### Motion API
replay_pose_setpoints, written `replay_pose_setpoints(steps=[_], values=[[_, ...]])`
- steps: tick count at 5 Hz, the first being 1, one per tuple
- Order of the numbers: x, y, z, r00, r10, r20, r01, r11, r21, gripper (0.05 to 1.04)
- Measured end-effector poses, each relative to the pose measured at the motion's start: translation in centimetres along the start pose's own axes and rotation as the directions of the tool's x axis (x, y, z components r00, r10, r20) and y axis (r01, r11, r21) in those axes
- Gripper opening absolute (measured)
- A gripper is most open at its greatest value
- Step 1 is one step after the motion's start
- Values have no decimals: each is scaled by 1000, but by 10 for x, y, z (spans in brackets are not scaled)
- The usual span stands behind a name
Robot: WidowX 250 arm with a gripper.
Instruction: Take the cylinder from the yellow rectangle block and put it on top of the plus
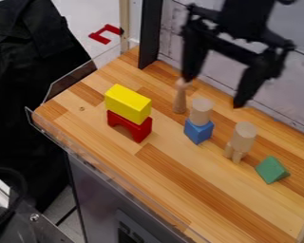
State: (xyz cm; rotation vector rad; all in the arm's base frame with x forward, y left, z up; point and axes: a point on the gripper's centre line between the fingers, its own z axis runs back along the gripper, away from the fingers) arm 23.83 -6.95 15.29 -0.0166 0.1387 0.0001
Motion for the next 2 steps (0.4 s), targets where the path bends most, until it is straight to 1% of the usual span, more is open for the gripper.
replay_pose_setpoints(steps=[1,2], values=[[-15,5,-5,999,36,-11,-36,999,-30,1001],[-19,11,-10,998,56,-21,-57,998,-39,1001]])
